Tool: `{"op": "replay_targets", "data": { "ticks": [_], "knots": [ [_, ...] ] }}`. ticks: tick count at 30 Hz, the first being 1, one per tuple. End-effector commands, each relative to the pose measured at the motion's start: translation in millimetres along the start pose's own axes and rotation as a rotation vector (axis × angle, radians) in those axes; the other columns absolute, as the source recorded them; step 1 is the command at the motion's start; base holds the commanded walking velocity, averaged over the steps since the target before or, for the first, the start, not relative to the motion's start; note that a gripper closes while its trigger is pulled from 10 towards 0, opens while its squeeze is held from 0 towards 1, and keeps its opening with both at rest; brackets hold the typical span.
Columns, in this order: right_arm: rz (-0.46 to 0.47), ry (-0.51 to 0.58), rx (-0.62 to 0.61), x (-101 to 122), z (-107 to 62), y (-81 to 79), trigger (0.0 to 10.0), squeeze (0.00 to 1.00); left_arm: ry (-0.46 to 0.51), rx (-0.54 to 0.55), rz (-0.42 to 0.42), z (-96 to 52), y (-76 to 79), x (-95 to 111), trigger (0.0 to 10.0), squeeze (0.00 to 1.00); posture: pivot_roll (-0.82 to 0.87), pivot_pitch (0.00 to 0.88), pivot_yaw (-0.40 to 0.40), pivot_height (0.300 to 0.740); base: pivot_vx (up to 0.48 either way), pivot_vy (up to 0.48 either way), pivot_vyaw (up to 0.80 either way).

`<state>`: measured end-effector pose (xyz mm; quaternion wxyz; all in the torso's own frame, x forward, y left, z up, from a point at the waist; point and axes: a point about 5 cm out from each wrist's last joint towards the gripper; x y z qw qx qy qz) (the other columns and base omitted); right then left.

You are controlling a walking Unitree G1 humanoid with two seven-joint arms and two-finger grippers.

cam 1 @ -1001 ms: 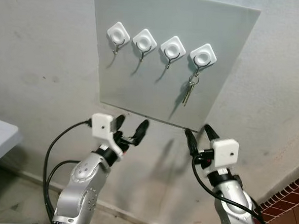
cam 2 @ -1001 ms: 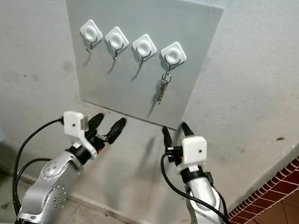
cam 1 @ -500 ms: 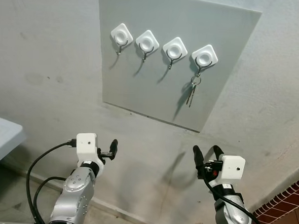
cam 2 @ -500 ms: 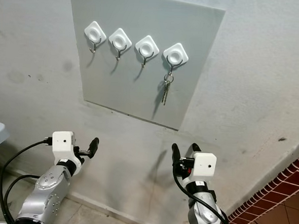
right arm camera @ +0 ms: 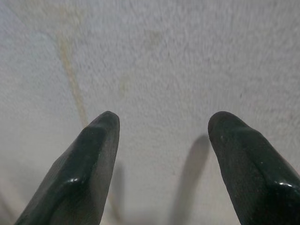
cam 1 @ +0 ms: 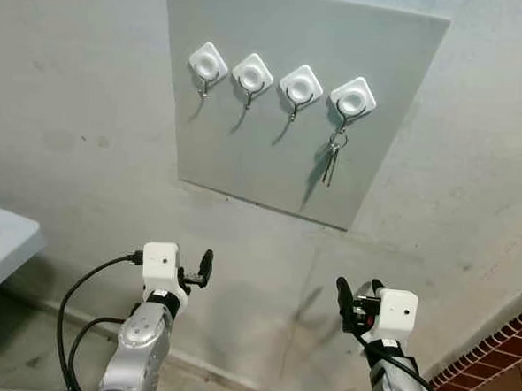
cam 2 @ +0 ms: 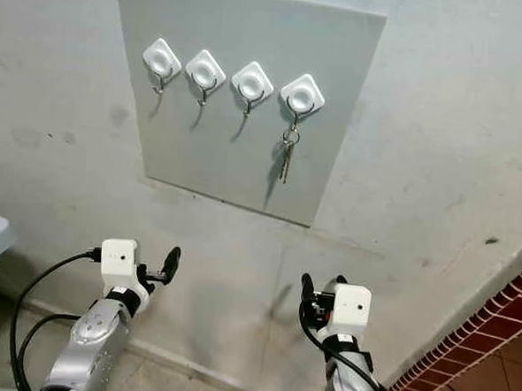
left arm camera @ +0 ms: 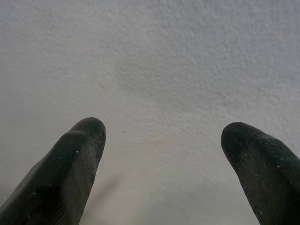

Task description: Hang keys on a hook

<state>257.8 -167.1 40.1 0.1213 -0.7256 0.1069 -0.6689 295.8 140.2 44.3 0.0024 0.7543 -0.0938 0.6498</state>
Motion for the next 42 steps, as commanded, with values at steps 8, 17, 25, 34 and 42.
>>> {"op": "replay_targets", "data": {
  "ticks": [8,17,25,34,42],
  "knots": [
    [-0.028,0.038,-0.002,8.6,4.0,2.6,10.0,0.00,0.045,-0.030,-0.031,5.0,6.0,5.1,10.0,0.00,-0.08,0.000,-0.021,0.740,0.000,0.000,0.00],
    [-0.058,0.032,0.003,6.8,3.2,2.7,10.0,0.00,0.061,-0.052,-0.057,7.1,7.0,7.4,10.0,0.00,-0.07,0.000,-0.022,0.740,0.000,0.000,0.44],
    [-0.065,0.035,0.006,7.6,4.9,3.1,10.0,0.00,0.066,-0.070,-0.066,9.7,9.0,8.1,10.0,0.00,-0.08,0.000,-0.023,0.740,0.000,0.000,0.80],
    [-0.067,0.036,0.003,5.5,-0.7,5.7,10.0,0.00,0.080,-0.081,-0.071,7.1,9.5,7.4,10.0,0.00,-0.07,0.000,-0.027,0.740,0.000,0.000,0.62],
    [-0.031,0.031,0.005,0.6,-12.8,7.0,10.0,0.00,0.096,-0.087,-0.081,-4.0,11.4,2.2,10.0,0.00,-0.05,0.000,-0.039,0.740,0.000,0.000,0.00]
  ]
}}
Point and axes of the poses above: a point about 5 cm out from each wrist's last joint towards the gripper, its own z axis pointing out of the wrist towards the gripper, its own x axis along the axis of the wrist's last joint, y = z × x, and after that the axes turned 15 degrees about z, right-handed
